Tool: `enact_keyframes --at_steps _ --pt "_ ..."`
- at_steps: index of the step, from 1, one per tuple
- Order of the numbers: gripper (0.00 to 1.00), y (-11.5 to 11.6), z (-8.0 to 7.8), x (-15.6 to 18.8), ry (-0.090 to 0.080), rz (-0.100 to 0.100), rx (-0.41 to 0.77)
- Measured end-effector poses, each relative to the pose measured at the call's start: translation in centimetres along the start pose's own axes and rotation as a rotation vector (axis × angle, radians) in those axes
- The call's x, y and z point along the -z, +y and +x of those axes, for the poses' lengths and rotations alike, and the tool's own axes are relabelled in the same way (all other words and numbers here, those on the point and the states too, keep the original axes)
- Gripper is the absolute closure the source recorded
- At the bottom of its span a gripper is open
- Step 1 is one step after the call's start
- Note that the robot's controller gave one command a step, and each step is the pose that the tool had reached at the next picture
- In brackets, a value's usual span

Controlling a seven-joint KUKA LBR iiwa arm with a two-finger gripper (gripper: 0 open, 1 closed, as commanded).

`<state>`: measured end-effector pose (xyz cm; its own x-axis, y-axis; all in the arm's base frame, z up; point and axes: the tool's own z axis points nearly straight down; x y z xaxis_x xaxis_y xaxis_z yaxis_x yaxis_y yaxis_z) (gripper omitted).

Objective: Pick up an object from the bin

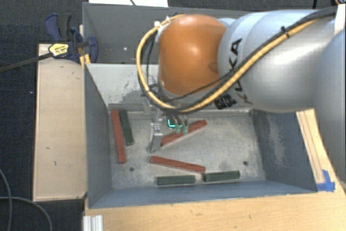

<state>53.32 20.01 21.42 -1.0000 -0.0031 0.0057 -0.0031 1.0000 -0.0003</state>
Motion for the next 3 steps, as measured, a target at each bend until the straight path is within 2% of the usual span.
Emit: enact_keyframes --at_steps 1,2,3 --pt "0.0 -4.1 -1.8 -12.9 -0.001 0.002 0.236" --pt "0.0 -8.5 3.1 -14.4 -0.005 0.0 0.278" --pt "1.0 -8.2 2.8 -14.2 -0.013 -0.002 0.275"
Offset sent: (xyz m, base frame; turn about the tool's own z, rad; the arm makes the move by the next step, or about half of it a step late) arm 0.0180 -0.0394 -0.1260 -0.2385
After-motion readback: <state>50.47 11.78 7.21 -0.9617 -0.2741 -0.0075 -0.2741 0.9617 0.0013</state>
